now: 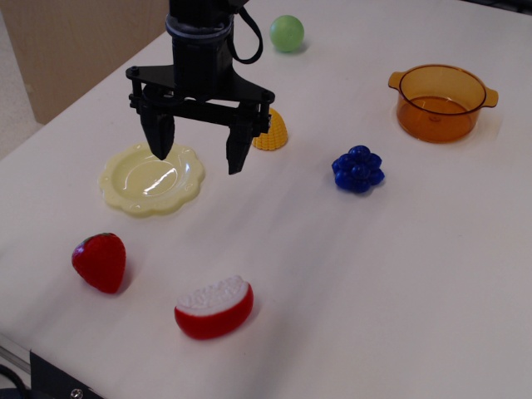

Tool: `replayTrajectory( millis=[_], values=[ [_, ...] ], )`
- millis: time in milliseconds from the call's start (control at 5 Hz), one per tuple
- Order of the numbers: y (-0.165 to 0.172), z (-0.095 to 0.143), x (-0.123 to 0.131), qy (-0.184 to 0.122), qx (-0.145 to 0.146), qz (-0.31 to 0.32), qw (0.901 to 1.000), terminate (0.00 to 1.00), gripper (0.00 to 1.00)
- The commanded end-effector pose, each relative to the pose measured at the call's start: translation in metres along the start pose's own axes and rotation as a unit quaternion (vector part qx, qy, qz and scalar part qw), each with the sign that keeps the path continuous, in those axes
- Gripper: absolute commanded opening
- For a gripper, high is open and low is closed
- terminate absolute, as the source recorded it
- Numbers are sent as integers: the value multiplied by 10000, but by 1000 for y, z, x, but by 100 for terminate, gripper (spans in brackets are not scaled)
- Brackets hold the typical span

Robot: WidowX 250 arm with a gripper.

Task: Put sushi on plate

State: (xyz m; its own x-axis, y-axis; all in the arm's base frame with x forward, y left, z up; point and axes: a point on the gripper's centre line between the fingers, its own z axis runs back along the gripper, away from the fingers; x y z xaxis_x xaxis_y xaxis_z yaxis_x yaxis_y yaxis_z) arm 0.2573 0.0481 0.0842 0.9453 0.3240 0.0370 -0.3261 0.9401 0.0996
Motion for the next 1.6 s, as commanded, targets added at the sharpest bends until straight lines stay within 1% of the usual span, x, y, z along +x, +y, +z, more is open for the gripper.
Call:
replayTrajectory(
  millis=[0,200,400,600,800,1000,1200,1400],
  values=[
    [0,0,0,0,0,0,10000,0,100],
    [-5,0,-19,-39,-234,-774,9967,0,100],
    [-8,4,-43,-173,-361,-1827,9824,0,100],
    [-7,0,-58,-155,-512,-2702,9613,0,100],
    [-14,-16,-68,8,-347,-3173,9477,0,100],
    [-17,-35,-80,119,-118,-3476,9375,0,100],
    [-21,-47,-90,251,8,-3639,9311,0,100],
    [-26,-57,-95,337,-33,-3716,9278,0,100]
  ],
)
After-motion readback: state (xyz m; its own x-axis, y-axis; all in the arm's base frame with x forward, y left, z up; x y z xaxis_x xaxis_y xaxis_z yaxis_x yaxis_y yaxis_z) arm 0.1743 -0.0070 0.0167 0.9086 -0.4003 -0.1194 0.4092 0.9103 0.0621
